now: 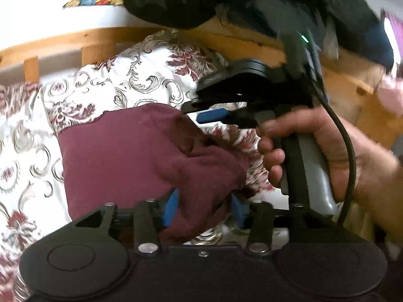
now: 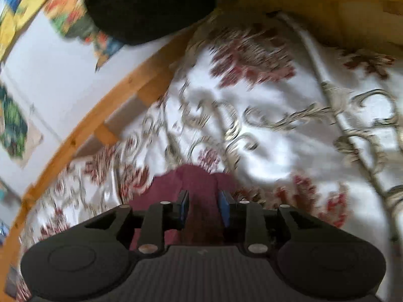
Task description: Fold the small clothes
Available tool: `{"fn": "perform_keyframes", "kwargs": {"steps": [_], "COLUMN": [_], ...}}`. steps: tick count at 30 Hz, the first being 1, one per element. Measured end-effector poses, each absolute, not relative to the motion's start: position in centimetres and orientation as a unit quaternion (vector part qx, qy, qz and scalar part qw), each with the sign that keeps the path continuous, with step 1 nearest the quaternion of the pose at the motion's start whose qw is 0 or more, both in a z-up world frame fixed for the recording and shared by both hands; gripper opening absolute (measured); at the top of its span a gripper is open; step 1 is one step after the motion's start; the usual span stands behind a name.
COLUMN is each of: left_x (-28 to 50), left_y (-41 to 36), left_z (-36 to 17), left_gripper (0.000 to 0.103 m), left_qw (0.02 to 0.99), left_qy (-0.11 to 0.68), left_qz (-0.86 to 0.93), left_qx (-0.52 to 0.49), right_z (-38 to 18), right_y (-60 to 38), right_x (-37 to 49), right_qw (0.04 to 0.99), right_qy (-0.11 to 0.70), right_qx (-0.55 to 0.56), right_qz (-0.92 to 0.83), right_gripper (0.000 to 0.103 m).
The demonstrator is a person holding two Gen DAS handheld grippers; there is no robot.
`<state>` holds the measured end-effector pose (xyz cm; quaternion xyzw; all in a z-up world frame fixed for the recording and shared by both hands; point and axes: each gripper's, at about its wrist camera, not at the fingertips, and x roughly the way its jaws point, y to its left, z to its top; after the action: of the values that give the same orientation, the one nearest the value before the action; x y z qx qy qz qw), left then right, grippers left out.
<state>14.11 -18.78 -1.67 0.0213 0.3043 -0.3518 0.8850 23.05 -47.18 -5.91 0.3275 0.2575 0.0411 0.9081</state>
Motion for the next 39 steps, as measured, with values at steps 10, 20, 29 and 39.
{"fn": "perform_keyframes", "kwargs": {"steps": [10, 20, 29, 39], "left_x": [13.7, 17.6, 19.3, 19.0], "left_y": [-13.8, -9.6, -8.1, -8.3], "left_z": [0.1, -2.5, -7.9, -8.0], "left_gripper": [0.101, 0.102, 0.102, 0.102], "left_qw": [0.894, 0.897, 0.849, 0.858], "left_qy": [0.285, 0.337, 0.422, 0.411], "left_qz": [-0.333, -0.243, -0.198, -0.199], "left_qx": [-0.089, -0.149, -0.249, -0.235], "right_z": [-5.5, -7.1, -10.3, -10.4], "right_y": [-50.1, -45.4, -46.1, -46.3], "right_x": [20.6, 19.1, 18.1, 18.2], "right_qw": [0.902, 0.898, 0.845, 0.842], "right_qy": [0.248, 0.328, 0.391, 0.384], "right_qx": [0.353, 0.294, 0.365, 0.379], "right_qz": [-0.012, 0.0, -0.014, -0.018], "right_gripper": [0.081, 0.103, 0.103, 0.095]}}
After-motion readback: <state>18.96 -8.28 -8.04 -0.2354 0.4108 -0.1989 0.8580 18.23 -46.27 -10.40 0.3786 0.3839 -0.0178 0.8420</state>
